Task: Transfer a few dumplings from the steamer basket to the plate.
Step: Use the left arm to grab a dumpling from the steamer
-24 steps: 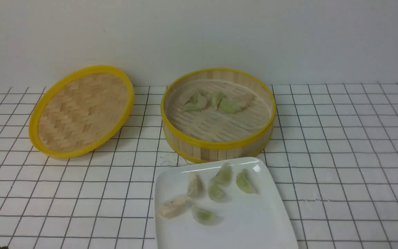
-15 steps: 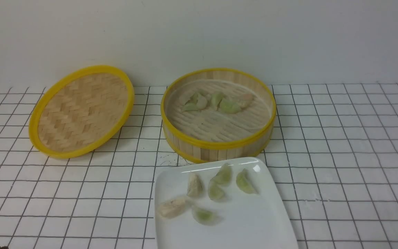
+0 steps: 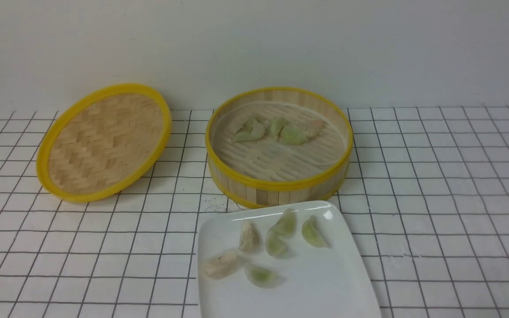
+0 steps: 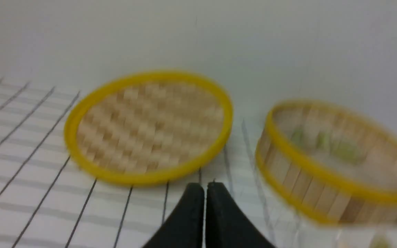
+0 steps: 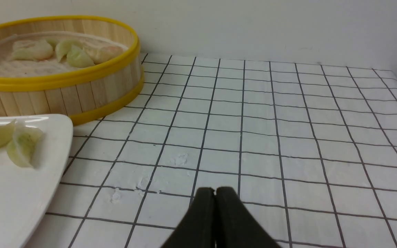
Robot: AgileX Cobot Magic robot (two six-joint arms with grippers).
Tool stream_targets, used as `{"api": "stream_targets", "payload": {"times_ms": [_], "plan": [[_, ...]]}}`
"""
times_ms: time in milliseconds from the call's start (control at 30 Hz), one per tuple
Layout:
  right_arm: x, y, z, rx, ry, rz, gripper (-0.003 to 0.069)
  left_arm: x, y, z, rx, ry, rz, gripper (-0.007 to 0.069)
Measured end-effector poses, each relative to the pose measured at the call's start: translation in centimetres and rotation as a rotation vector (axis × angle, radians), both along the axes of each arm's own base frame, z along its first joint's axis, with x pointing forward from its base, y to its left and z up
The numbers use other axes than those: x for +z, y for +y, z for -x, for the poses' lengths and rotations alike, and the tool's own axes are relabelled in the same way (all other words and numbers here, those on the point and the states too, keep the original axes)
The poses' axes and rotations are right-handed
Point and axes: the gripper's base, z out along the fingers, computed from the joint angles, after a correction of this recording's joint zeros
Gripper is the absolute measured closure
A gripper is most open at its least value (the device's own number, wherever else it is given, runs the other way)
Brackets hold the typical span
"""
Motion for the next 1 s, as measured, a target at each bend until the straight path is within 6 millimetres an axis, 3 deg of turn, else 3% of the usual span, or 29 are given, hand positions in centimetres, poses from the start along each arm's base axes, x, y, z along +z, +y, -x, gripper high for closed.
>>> {"api": "stream_targets", "payload": {"times_ms": [100, 300, 400, 533, 600, 667, 700, 733, 767, 800, 833, 867, 900, 1000], "plan": [[0.0, 0.0, 0.0, -0.001, 0.0, 0.006, 0.0673, 2.1, 0.7, 0.3, 0.05, -0.224, 0.2, 0.0631], [0.0, 0.0, 0.0, -0.001, 0.0, 0.008, 0.0673, 4.4, 2.1, 1.5, 0.128, -0.531, 0.354, 0.0631], [0.1, 0.0, 0.0, -0.001, -0.006, -0.008, 0.0673, 5.3, 2.1, 1.7, 0.114, -0.557, 0.397, 0.0631], [0.5, 0.3, -0.1, -0.016, -0.059, -0.289, 0.0673, 9.4, 1.6, 1.7, 0.058, -0.512, 0.413, 0.0631], [1.4, 0.4, -0.2, -0.044, -0.127, -0.637, 0.0673, 12.9, 0.6, 0.4, -0.004, -0.332, 0.358, 0.0631], [1.8, 0.2, -0.2, -0.057, -0.154, -0.756, 0.0673, 14.9, 0.1, -0.6, -0.031, -0.232, 0.308, 0.0631], [2.2, 0.0, -0.2, -0.081, -0.197, -0.921, 0.0673, 17.0, -0.7, -2.3, -0.073, -0.04, 0.23, 0.0631], [2.3, -0.1, -0.2, -0.083, -0.2, -0.935, 0.0673, 17.4, -0.8, -2.8, -0.084, 0.011, 0.21, 0.0631], [2.4, -0.2, -0.2, -0.099, -0.22, -1.024, 0.0673, 18.8, -1.5, -4.9, -0.129, 0.217, 0.12, 0.0631], [2.5, -0.3, -0.2, -0.102, -0.225, -1.03, 0.0673, 18.7, -1.7, -5.1, -0.141, 0.267, 0.105, 0.0631], [2.6, -0.4, -0.2, -0.112, -0.243, -1.054, 0.0673, 19.4, -2.2, -8.0, -0.186, 0.444, 0.011, 0.0631], [2.6, -0.5, -0.2, -0.114, -0.248, -1.052, 0.0673, 20.0, -2.3, -7.7, -0.199, 0.453, -0.005, 0.0631], [2.7, -0.6, -0.2, -0.124, -0.265, -1.067, 0.0673, 19.7, -2.7, -10.7, -0.262, 0.628, -0.104, 0.0631], [2.7, -0.7, -0.2, -0.126, -0.269, -1.066, 0.0673, 18.8, -3.4, -16.0, -0.374, 0.82, -0.226, 0.0631]]}}
